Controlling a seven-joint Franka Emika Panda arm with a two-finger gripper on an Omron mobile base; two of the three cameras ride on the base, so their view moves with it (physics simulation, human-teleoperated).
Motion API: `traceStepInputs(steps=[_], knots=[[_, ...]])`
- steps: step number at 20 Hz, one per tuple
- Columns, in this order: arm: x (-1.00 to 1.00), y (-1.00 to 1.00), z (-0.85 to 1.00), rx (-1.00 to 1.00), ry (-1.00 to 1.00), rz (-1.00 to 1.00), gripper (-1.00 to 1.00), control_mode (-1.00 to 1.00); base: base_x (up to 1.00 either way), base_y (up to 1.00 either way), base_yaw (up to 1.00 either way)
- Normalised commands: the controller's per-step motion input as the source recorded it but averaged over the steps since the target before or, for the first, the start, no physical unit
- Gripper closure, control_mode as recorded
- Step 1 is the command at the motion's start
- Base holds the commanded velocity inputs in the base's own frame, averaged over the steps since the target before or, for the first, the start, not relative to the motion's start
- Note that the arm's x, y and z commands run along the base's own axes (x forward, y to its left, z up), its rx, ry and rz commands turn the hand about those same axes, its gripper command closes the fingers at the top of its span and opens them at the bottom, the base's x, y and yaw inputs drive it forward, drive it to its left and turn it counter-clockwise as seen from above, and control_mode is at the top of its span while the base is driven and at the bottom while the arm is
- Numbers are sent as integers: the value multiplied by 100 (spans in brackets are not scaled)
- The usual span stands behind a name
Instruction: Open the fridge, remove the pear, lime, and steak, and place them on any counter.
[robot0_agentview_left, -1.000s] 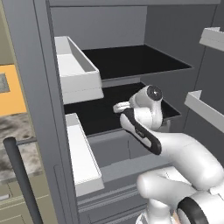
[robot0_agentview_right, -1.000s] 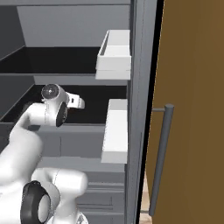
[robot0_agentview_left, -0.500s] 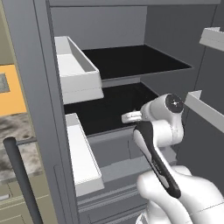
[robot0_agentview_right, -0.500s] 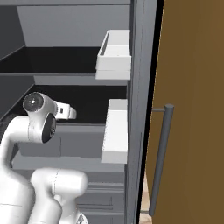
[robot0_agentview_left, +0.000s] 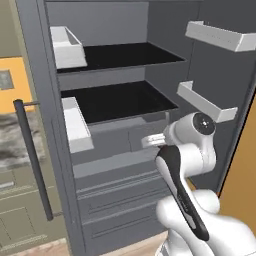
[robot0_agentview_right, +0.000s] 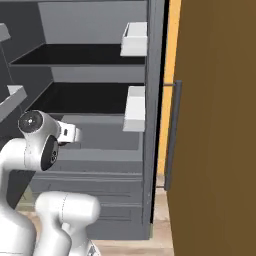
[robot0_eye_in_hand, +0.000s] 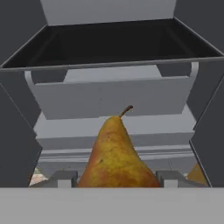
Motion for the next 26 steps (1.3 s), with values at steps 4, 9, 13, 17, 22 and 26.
traceStepInputs(steps=[4,9,13,17,22,26], knots=[[0,0,0,0,0,0,100,100,-100,1,26],[0,0,0,0,0,0,100,100,-84,14,76],[0,0,0,0,0,0,100,100,-62,30,82],[0,0,0,0,0,0,100,100,-57,74,76],[0,0,0,0,0,0,100,100,-62,100,66],[0,0,0,0,0,0,100,100,-37,100,50]])
